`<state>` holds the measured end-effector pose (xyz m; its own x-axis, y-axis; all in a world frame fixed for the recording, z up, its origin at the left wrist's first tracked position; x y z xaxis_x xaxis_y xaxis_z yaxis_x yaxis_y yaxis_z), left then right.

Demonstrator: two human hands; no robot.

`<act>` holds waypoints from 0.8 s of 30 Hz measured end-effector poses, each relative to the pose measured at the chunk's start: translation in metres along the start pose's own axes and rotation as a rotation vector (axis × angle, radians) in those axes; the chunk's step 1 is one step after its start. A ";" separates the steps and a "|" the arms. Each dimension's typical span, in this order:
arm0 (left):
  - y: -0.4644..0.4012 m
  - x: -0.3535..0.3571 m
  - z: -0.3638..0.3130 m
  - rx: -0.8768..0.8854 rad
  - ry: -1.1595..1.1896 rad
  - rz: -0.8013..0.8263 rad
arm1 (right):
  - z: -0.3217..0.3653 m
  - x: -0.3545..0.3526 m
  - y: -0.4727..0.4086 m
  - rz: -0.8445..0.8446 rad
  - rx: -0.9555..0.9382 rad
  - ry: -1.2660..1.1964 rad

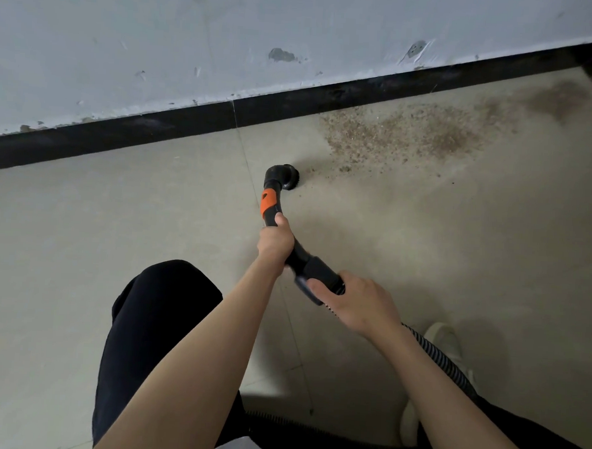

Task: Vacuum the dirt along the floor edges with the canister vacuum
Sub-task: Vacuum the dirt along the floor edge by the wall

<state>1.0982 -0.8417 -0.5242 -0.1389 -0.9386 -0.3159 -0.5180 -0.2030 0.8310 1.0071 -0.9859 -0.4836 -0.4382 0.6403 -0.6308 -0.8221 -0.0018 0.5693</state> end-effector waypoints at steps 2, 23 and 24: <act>-0.001 0.007 -0.008 0.001 0.004 0.010 | -0.004 -0.005 -0.004 -0.021 0.011 -0.014; -0.033 0.058 -0.063 0.146 -0.112 0.049 | -0.035 -0.022 -0.049 -0.115 0.066 -0.161; -0.033 0.057 -0.063 0.152 -0.119 0.044 | -0.034 -0.021 -0.050 -0.113 0.066 -0.163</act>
<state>1.1610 -0.9064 -0.5410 -0.2579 -0.9043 -0.3401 -0.6292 -0.1099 0.7694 1.0448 -1.0256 -0.5167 -0.2758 0.7495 -0.6018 -0.8347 0.1237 0.5366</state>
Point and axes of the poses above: each hand's wrist, its own y-axis away from the middle knuckle, its own x-axis out of the palm, z = x × y, the point moved 2 cm from there along -y, towards the middle knuckle, and after that the axes turned 14 degrees about -y, right-handed, at the moved point
